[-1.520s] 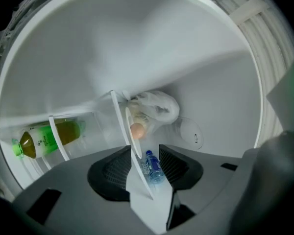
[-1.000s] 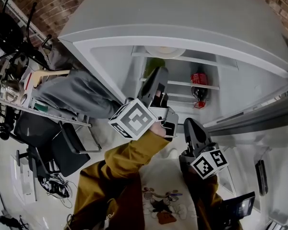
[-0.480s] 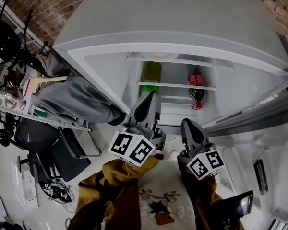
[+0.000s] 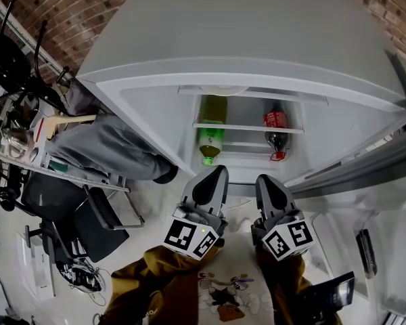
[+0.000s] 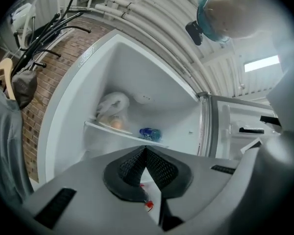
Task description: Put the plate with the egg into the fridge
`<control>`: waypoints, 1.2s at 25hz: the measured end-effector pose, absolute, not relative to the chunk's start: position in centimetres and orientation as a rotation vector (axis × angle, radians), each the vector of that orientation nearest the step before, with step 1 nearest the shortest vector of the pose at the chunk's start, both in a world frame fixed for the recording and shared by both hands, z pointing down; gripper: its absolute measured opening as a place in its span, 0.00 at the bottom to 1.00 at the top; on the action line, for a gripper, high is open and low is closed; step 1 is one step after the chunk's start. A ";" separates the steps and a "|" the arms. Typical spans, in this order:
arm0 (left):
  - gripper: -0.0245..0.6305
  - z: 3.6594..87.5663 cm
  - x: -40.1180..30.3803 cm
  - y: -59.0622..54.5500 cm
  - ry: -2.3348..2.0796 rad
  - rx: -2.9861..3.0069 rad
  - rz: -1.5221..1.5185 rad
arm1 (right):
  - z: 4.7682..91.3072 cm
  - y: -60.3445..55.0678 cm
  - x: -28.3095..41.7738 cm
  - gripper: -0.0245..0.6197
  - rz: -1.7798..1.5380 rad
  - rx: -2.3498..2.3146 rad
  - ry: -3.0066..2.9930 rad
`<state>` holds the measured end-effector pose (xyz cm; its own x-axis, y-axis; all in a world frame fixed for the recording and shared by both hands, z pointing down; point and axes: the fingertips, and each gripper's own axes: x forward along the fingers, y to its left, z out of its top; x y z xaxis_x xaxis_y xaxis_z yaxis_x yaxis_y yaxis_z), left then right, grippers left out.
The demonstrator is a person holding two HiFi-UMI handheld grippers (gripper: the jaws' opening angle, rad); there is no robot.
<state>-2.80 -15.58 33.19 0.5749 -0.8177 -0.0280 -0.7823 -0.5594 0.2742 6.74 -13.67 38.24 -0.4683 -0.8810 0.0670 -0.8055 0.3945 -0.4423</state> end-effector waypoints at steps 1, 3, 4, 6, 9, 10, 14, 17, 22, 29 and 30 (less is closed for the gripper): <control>0.05 33.3 -2.7 -15.3 -1.330 2.588 -0.208 | 38.3 -13.7 6.7 0.05 -0.630 -1.510 2.470; 0.05 33.7 -2.6 -14.8 -1.325 2.596 -0.180 | 38.3 -13.6 6.6 0.05 -0.624 -1.514 2.475; 0.05 34.0 -2.6 -14.6 -1.323 2.591 -0.170 | 38.4 -13.5 6.6 0.05 -0.615 -1.522 2.480; 0.05 34.8 -2.6 -14.3 -1.323 2.569 -0.158 | 38.4 -13.4 6.5 0.05 -0.587 -1.548 2.503; 0.05 36.0 -2.2 -13.4 -1.303 2.541 -0.143 | 38.5 -13.3 6.4 0.05 -0.561 -1.568 2.530; 0.05 36.4 -2.0 -13.2 -1.290 2.537 -0.135 | 38.5 -13.3 6.4 0.05 -0.559 -1.565 2.531; 0.05 37.2 -1.7 -12.9 -1.266 2.524 -0.123 | 38.5 -13.3 6.3 0.05 -0.552 -1.565 2.531; 0.05 37.2 -1.9 -12.8 -1.270 2.513 -0.138 | 38.6 -13.2 6.2 0.05 -0.553 -1.569 2.537; 0.05 37.6 -1.8 -12.3 -1.241 2.506 -0.118 | 38.9 -13.0 6.1 0.05 -0.559 -1.585 2.537; 0.05 37.8 -2.3 -12.6 -1.245 2.489 -0.135 | 39.1 -12.6 6.0 0.05 -0.536 -1.588 2.556; 0.05 37.8 -2.4 -12.5 -1.247 2.490 -0.136 | 39.0 -12.6 5.9 0.05 -0.533 -1.586 2.560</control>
